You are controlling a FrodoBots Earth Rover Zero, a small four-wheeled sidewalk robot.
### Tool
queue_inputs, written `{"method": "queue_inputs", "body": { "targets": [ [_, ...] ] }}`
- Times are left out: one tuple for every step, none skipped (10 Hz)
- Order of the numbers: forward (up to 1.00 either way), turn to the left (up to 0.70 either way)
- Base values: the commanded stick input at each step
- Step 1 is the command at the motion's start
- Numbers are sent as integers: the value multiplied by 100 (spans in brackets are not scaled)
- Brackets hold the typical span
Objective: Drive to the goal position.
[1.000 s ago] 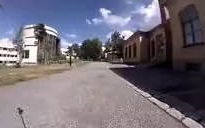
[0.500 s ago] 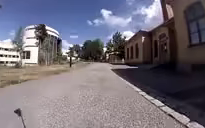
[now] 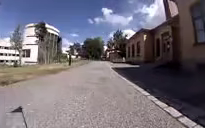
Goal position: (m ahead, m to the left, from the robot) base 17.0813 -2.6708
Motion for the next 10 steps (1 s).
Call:
{"method": "queue_inputs", "body": {
  "targets": [
    [85,0],
    [85,0],
    [85,0],
    [85,0],
    [85,0],
    [85,0],
    [85,0],
    [85,0],
    [85,0],
    [85,0]
  ]
}}
